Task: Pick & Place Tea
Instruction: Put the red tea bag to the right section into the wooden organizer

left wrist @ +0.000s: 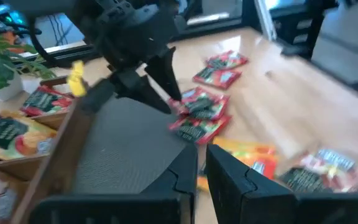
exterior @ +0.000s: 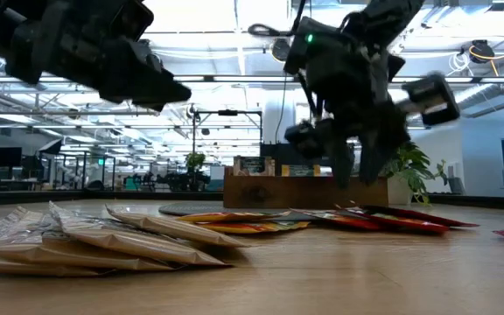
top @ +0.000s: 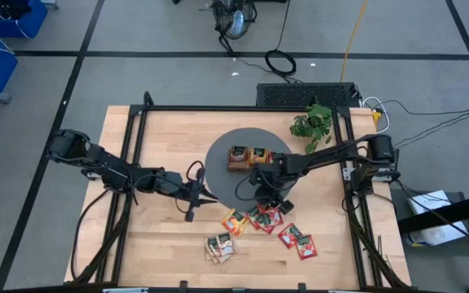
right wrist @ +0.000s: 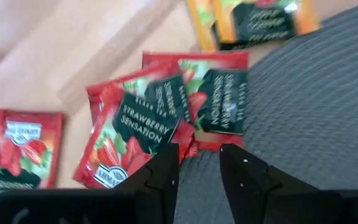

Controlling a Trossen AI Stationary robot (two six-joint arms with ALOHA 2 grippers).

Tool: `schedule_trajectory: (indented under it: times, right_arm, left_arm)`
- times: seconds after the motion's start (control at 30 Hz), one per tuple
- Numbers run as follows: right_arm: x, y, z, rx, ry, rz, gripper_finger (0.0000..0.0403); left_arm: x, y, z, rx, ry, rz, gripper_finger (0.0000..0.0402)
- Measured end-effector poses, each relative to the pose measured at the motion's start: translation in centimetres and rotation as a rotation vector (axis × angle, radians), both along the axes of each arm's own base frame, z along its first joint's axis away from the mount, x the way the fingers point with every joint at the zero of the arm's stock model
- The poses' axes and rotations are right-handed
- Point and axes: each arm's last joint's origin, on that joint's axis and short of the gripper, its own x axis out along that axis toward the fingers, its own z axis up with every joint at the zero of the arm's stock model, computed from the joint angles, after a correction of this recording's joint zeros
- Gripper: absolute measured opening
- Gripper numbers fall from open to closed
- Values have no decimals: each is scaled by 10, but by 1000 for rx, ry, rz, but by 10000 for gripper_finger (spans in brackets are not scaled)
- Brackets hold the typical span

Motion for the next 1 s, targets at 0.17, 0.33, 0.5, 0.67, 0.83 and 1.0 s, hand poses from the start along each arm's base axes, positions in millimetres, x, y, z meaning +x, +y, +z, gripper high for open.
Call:
schedule_trajectory:
  times: [0.17, 0.33, 0.5, 0.67, 0.83, 1.0]
  right_arm:
    - [-16, 11, 33, -20, 6, -59, 88]
    - [-45, 42, 47, -130, 28, -137, 30]
    - [-69, 71, 28, -114, 25, -249, 13]
    - [-84, 79, -2, -112, -30, -383, 5]
    - [-95, 80, -17, -113, -52, -427, 3]
    - [-101, 90, -20, -72, -22, -383, 1]
  left_arm:
    - [16, -12, 8, -61, 22, -14, 42]
    - [53, -42, -1, -62, 85, -94, 42]
    - [97, -69, -3, -74, 65, -135, 42]
    - [136, -86, -5, -118, 64, -163, 42]
    - [168, -94, -15, -134, 137, -127, 42]
    - [186, -86, -22, -137, 227, -28, 42]
